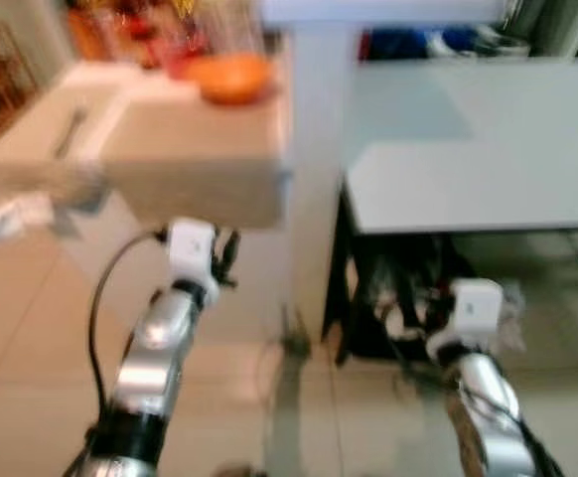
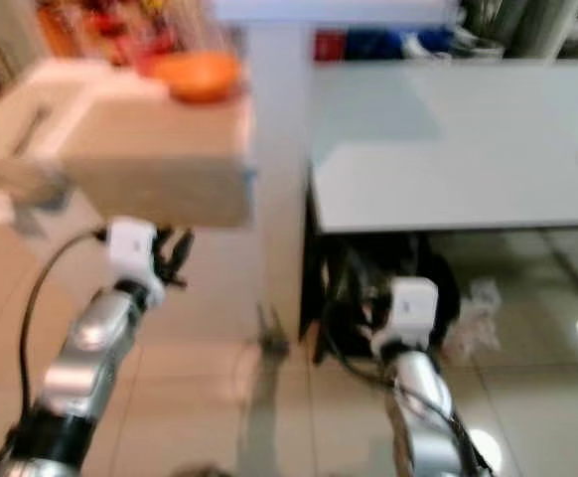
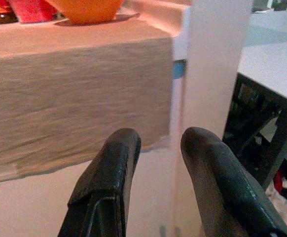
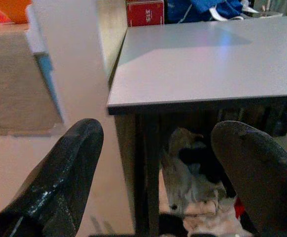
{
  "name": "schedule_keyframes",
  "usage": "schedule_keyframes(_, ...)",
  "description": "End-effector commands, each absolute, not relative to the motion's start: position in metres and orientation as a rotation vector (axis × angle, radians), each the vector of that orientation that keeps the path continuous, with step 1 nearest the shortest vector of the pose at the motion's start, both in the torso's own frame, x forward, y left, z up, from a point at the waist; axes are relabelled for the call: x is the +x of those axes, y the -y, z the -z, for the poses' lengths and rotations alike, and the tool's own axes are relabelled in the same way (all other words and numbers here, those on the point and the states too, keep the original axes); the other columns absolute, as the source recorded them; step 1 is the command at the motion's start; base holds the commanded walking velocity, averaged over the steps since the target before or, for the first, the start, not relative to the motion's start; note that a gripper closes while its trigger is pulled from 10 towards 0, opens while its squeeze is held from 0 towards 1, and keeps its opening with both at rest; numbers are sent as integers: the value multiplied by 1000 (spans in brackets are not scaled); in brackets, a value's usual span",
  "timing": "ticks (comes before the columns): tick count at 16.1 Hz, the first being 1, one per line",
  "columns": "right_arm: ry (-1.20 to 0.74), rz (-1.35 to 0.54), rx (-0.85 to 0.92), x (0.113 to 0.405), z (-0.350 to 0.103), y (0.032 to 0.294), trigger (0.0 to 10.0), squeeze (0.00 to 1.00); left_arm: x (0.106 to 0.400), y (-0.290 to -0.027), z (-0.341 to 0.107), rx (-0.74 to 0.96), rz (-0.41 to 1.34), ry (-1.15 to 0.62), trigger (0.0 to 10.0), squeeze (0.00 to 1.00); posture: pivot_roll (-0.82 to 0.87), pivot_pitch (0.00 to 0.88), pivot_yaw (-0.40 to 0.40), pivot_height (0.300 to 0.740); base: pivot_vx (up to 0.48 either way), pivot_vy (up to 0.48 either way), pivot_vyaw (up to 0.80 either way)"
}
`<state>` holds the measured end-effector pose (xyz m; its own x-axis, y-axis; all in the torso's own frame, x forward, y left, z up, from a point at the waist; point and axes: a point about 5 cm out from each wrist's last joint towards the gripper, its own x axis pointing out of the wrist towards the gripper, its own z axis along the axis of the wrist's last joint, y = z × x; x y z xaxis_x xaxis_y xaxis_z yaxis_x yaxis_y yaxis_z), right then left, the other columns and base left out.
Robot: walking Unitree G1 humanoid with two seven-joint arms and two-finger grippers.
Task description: Setting the table
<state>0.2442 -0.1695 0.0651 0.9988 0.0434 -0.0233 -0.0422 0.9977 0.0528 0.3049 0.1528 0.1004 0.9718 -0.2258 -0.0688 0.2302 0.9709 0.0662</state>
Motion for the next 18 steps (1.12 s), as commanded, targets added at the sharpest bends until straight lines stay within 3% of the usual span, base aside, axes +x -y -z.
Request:
schedule_keyframes(1,4,-58,57,248,-71,165,10000,0,307,-159,-105,92,210,-50,10000,0,25,0,11,740,0,480,0)
schedule_keyframes(6,37,-62,48,252,-79,161,10000,0,306,-155,-106,136,221,-28,10000,0,29,0,12,740,0,480,0)
schedule_keyframes(9,32,-38,61,255,-77,163,10000,0,306,-149,-110,145,248,-7,10000,0,32,0,12,740,0,436,731)
schedule_keyframes(13,41,-48,35,256,-78,162,10000,0,311,-145,-121,177,261,30,10000,0,35,0,16,740,0,0,0)
schedule_keyframes(18,86,-53,-20,259,-87,162,10000,0,313,-138,-125,144,246,51,10000,0,28,0,17,740,443,0,0)
